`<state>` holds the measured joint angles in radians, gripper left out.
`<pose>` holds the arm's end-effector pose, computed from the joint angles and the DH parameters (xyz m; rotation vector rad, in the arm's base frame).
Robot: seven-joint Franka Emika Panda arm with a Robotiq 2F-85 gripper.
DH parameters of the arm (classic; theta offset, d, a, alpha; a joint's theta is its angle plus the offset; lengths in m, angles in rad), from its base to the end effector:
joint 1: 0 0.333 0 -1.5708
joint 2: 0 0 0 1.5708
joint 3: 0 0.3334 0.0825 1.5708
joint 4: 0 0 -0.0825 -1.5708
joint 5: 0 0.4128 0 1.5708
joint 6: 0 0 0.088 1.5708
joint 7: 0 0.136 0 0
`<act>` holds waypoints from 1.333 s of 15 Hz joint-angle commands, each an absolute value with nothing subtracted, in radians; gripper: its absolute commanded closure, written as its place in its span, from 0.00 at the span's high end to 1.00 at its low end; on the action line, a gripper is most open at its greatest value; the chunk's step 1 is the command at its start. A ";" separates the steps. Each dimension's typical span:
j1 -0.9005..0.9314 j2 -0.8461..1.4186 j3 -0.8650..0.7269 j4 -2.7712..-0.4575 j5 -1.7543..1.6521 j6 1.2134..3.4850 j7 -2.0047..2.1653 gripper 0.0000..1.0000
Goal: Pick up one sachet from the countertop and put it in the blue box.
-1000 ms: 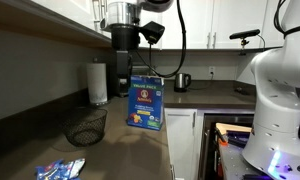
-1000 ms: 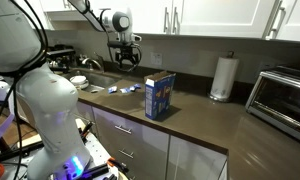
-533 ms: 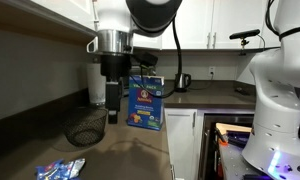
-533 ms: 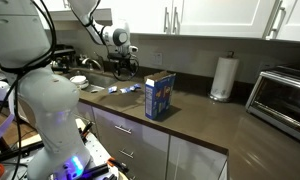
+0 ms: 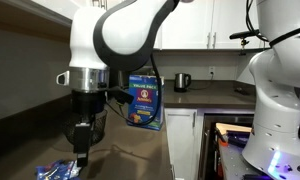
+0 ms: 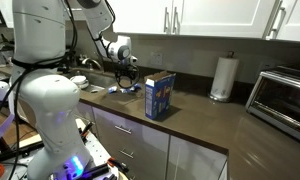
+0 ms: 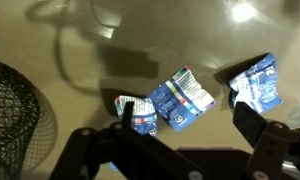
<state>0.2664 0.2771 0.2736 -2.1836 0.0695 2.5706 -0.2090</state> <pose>0.5124 0.3080 0.2429 -2.8346 -1.0001 -0.1471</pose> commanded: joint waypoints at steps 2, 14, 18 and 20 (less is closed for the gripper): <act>0.239 0.416 0.315 -2.022 0.071 2.496 -0.320 1.00; 0.287 0.579 0.238 -1.852 -0.194 2.398 -0.309 0.67; 0.281 0.566 0.246 -1.848 -0.190 2.366 -0.311 0.39; 0.278 0.539 0.253 -1.865 -0.185 2.351 -0.314 0.26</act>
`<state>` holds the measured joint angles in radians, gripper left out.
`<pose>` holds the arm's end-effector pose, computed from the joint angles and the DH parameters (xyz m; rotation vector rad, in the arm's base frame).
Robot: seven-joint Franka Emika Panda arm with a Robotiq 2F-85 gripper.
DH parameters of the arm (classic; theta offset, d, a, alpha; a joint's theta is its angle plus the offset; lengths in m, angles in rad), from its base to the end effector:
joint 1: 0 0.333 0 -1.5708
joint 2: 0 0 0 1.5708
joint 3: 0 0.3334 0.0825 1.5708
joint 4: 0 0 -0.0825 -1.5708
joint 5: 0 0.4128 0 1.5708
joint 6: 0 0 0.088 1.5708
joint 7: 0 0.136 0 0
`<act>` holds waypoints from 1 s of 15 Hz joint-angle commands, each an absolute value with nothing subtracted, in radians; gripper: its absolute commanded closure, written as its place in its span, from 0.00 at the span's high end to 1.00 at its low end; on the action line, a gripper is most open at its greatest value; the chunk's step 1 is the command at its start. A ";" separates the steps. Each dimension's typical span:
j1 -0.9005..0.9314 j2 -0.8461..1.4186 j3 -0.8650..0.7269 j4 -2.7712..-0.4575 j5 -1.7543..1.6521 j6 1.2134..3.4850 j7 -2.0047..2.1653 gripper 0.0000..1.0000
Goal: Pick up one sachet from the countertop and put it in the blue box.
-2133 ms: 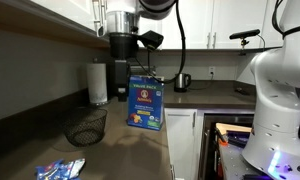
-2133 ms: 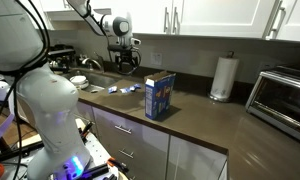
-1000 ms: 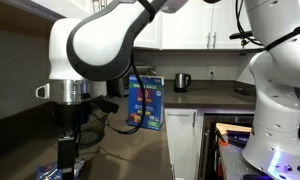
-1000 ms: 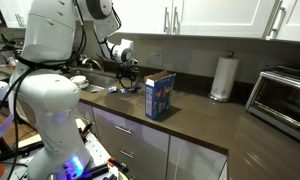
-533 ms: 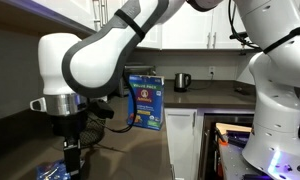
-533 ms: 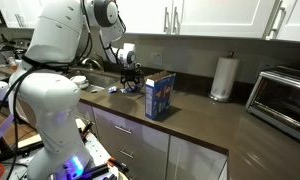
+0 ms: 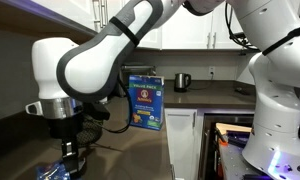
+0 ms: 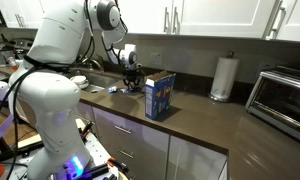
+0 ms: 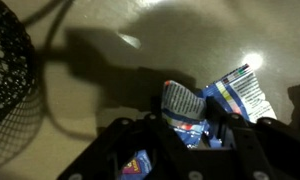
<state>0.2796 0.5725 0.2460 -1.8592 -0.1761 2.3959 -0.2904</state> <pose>0.5822 0.3262 0.1804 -2.8107 -1.3747 0.0227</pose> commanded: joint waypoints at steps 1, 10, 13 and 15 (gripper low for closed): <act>0.274 0.527 0.259 -1.876 -0.178 2.349 -0.316 0.20; 0.237 0.394 0.343 -1.977 -0.028 2.198 -0.370 0.07; 0.230 0.316 0.344 -2.041 0.030 2.160 -0.356 0.07; 0.232 0.258 0.340 -2.100 0.058 2.174 -0.344 0.07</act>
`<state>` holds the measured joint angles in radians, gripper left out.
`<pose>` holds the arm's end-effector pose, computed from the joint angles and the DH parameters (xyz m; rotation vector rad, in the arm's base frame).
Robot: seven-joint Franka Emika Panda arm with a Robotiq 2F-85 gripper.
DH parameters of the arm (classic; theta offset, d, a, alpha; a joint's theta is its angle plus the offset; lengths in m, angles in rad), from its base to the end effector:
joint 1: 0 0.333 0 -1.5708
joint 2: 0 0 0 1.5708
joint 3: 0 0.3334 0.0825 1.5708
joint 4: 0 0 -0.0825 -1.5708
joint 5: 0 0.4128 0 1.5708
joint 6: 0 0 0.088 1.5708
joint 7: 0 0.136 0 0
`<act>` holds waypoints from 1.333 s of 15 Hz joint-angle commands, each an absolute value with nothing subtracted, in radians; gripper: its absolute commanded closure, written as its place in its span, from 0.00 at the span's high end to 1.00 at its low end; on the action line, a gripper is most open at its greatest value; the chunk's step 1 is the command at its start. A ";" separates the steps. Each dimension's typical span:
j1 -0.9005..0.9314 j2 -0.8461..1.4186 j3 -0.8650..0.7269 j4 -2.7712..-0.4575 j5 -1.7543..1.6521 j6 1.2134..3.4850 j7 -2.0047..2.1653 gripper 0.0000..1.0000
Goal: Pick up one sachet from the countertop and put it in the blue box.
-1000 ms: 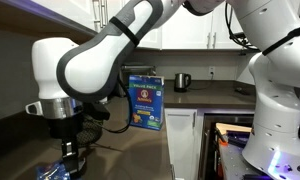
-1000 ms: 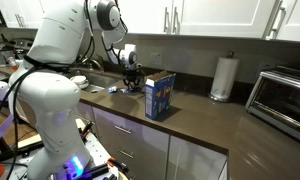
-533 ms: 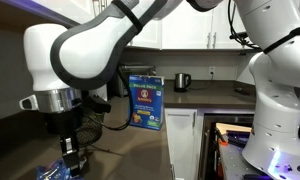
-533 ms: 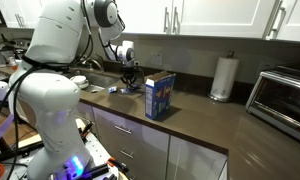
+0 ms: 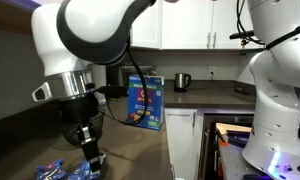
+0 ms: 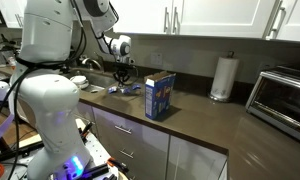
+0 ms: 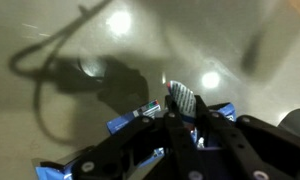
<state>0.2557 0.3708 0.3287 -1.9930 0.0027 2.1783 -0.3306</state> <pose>0.5092 0.3349 0.2395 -2.7274 -1.3212 0.2736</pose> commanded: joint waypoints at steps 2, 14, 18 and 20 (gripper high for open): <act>0.238 0.197 0.339 -2.172 0.081 2.202 -0.331 0.07; 0.265 -0.377 0.262 -2.588 0.235 2.321 -0.184 0.07; 0.247 -0.509 0.221 -2.620 0.183 2.297 -0.082 0.07; 0.233 -0.546 0.203 -2.616 0.160 2.284 -0.052 0.07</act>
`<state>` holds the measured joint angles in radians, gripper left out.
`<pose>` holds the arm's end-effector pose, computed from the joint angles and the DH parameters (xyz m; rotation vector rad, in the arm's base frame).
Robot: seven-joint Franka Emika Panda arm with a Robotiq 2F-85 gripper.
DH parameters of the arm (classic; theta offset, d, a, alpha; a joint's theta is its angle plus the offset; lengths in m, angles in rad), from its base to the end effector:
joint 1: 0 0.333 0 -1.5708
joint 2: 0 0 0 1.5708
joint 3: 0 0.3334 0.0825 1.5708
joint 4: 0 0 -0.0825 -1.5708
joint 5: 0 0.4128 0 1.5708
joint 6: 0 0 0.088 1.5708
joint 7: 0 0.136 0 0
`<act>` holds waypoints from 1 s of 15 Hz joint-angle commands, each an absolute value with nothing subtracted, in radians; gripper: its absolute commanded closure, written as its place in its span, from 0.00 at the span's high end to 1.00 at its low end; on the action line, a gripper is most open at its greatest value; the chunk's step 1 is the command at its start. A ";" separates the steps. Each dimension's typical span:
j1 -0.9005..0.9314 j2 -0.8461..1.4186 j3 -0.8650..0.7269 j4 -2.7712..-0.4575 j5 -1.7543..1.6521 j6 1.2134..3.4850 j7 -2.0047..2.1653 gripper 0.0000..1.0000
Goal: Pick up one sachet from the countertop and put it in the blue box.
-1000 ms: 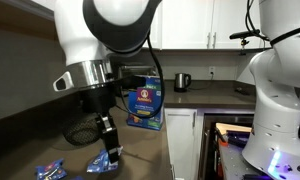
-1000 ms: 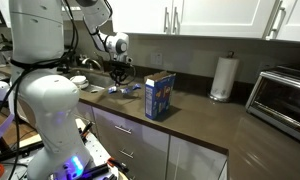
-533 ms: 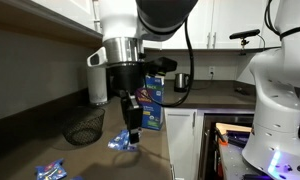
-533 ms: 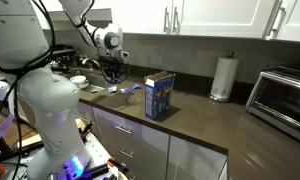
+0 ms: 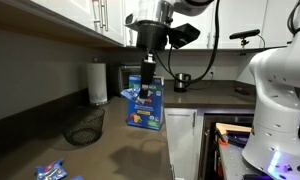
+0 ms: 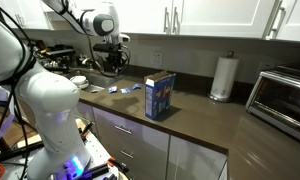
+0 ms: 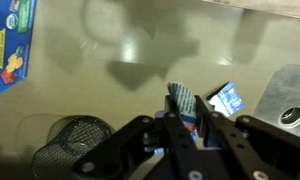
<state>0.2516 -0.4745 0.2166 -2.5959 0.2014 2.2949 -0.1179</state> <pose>0.3791 0.1976 0.3983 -2.9656 -0.6788 -0.2384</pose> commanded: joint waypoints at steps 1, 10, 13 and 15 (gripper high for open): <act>0.227 -0.562 0.191 -2.609 0.152 2.271 -0.042 0.07; 0.109 -0.585 0.145 -2.524 0.079 2.248 0.102 0.07; 0.073 -0.587 0.119 -2.497 0.090 2.238 0.135 0.07; 0.054 -0.588 0.094 -2.489 0.099 2.238 0.143 0.07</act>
<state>0.0815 -0.5855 0.1172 -2.5147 0.1008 2.2680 0.1066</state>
